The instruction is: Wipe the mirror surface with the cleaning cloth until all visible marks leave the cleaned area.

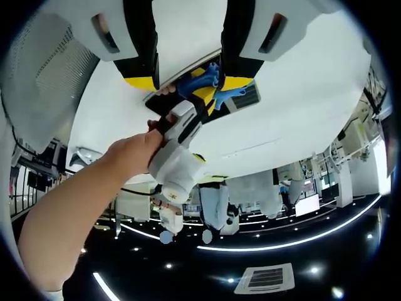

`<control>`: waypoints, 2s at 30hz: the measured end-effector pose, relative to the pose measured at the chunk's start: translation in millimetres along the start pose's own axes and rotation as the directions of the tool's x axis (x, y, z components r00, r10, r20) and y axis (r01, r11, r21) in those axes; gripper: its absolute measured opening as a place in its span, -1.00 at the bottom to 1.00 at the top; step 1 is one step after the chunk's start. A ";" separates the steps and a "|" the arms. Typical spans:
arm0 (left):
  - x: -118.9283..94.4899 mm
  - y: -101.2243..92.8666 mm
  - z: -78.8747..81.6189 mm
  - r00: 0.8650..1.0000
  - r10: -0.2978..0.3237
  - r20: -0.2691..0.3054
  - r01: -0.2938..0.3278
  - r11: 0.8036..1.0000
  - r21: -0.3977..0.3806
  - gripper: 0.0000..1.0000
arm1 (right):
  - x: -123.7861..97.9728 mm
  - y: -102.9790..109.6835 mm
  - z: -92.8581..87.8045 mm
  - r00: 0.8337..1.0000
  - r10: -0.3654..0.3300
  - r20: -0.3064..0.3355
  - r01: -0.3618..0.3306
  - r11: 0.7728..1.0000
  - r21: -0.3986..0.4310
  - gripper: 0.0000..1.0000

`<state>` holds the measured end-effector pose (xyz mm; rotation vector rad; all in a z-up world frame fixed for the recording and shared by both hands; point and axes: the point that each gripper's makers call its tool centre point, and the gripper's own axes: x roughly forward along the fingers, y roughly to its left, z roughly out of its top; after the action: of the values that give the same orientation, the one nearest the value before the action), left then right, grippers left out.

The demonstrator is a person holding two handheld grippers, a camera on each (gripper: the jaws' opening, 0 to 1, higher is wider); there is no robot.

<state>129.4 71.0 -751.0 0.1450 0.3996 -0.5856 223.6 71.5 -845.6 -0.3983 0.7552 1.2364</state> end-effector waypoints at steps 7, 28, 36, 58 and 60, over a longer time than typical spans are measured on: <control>0.0 -0.1 -0.1 1.000 -0.001 0.000 0.001 1.000 0.000 -0.26 | -2.5 -1.3 -2.3 1.000 -0.002 -0.005 0.003 1.000 0.002 -0.93; 0.3 0.1 -0.3 1.000 0.001 0.000 -0.001 1.000 0.001 -0.26 | -9.2 -5.7 -8.7 1.000 -0.014 -0.009 0.014 1.000 0.008 -0.93; 0.0 0.3 0.3 1.000 0.001 0.001 -0.001 1.000 0.003 -0.26 | -13.3 -8.0 -12.3 1.000 -0.021 -0.012 0.021 1.000 0.007 -0.93; -0.4 -0.2 2.2 1.000 0.000 0.007 0.000 1.000 0.006 -0.25 | -25.4 -16.3 -23.2 0.999 -0.039 -0.024 0.040 0.999 0.017 -0.93; -0.2 -0.4 2.0 1.000 -0.001 0.007 0.001 1.000 0.007 -0.25 | -26.7 -17.3 -24.4 0.999 -0.042 -0.024 0.042 0.999 0.019 -0.93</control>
<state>129.6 70.3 -749.1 0.1490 0.3909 -0.5887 229.0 31.8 -845.9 -0.4119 0.7751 1.1861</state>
